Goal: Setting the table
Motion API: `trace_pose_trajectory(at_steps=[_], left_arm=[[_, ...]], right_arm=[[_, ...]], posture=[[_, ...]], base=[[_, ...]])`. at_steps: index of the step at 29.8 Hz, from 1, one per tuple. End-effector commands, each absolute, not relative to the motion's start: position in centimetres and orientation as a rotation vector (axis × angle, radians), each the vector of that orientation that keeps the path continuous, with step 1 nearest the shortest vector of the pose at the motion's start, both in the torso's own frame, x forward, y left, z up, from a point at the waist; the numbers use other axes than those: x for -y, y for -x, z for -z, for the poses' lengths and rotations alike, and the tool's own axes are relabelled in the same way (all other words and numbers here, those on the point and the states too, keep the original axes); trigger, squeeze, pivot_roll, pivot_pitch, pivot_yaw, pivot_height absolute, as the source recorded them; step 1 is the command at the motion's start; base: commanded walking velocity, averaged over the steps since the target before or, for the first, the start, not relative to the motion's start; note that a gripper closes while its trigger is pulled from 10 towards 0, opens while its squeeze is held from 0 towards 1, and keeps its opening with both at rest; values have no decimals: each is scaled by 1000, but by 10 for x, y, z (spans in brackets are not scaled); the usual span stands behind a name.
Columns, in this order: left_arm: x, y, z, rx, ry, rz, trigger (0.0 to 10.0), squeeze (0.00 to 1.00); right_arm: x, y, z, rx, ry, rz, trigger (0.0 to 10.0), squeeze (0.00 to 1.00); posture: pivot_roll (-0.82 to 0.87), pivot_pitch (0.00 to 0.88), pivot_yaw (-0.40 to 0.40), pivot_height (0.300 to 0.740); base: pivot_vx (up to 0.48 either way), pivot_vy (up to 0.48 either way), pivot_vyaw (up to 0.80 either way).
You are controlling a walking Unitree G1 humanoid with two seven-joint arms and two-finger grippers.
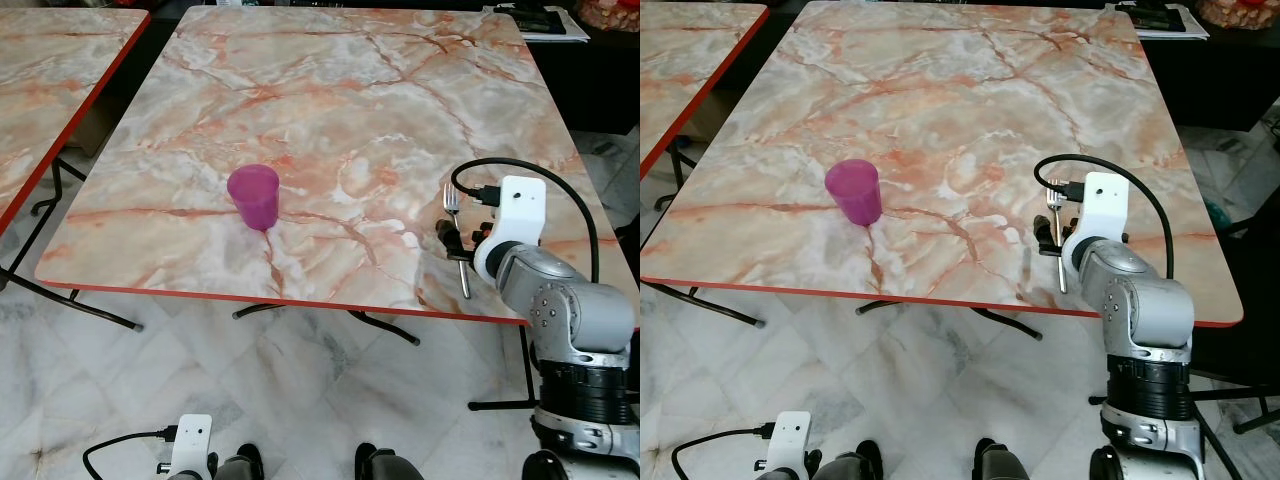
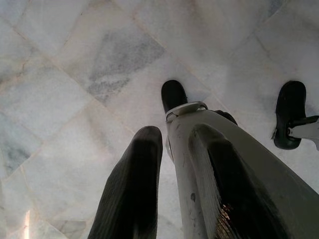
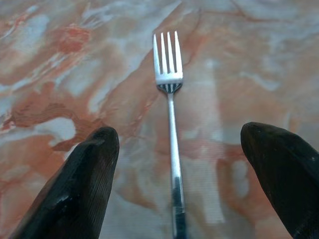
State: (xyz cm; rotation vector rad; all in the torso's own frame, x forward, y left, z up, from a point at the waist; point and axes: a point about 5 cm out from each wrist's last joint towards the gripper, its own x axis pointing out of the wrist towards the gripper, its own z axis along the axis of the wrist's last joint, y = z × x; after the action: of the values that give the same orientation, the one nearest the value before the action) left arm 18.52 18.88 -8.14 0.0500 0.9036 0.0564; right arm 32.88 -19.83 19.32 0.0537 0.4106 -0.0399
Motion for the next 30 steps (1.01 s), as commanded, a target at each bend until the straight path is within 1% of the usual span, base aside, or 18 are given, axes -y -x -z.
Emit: trace_pose_trajectory(at_steps=[1, 7, 15, 22, 30], left_arm=[[-181, -160, 95, -1005, -40, -42, 10000, 0], [-182, -160, 95, -1008, -39, -42, 10000, 0], [-183, -160, 95, -1012, -38, -39, 10000, 0], [-183, -161, 94, -1011, -33, -38, 10000, 0], [-182, -161, 94, -1013, -24, -41, 10000, 0]], right_arm=[[200, -328, -186, -432, -29, 32, 10000, 0], [206, -328, -184, -439, -29, 28, 10000, 0], [203, -330, -184, -437, -15, -7, 10000, 0], [194, -331, -180, -447, 7, -55, 10000, 0], [195, -331, -175, -460, 22, -55, 10000, 0]], posture=[[-135, 273, -13, 740], [-133, 285, -12, 740], [-133, 297, -12, 740], [-131, 296, -14, 740], [-127, 293, -20, 740]], base=[[0, 0, 0], [0, 0, 0], [0, 0, 0], [0, 0, 0], [0, 0, 0]])
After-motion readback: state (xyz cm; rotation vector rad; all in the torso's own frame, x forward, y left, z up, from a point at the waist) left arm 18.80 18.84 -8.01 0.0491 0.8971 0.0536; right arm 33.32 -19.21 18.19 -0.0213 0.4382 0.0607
